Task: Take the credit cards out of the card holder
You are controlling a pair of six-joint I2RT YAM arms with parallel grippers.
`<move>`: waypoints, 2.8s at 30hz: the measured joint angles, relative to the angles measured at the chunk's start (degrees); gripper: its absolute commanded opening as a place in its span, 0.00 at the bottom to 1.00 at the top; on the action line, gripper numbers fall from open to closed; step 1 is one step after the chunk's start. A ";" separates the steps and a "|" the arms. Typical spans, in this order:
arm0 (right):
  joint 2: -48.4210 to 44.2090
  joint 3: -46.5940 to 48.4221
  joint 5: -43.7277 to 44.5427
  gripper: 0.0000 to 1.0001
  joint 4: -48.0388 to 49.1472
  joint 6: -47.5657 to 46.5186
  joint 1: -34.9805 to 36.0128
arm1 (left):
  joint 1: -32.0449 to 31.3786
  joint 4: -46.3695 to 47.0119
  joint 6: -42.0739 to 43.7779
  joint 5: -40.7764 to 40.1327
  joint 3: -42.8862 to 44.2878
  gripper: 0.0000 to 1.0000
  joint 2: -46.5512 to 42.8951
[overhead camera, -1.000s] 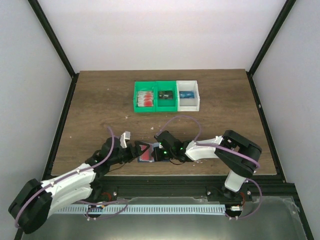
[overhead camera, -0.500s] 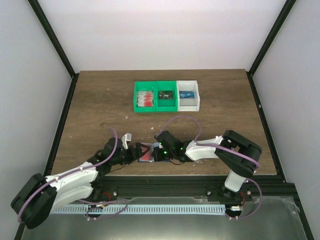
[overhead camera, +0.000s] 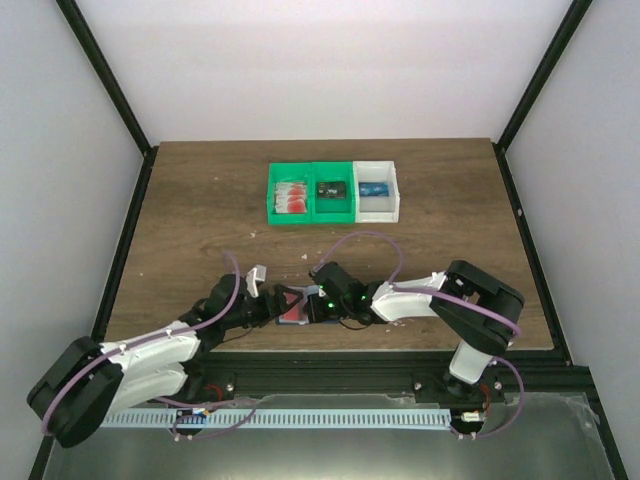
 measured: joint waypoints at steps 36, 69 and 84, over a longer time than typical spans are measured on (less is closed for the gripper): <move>-15.32 -9.40 1.27 0.15 2.36 0.61 0.37 | -3.74 -0.09 -4.44 -2.47 2.45 0.98 -1.18; -3.74 -4.63 0.81 0.01 1.29 1.77 0.37 | -3.19 -3.48 -4.28 -2.08 2.40 0.98 0.39; -3.74 -4.63 0.81 0.00 1.33 1.92 0.37 | -3.19 -5.38 -2.89 -2.80 3.54 0.99 2.01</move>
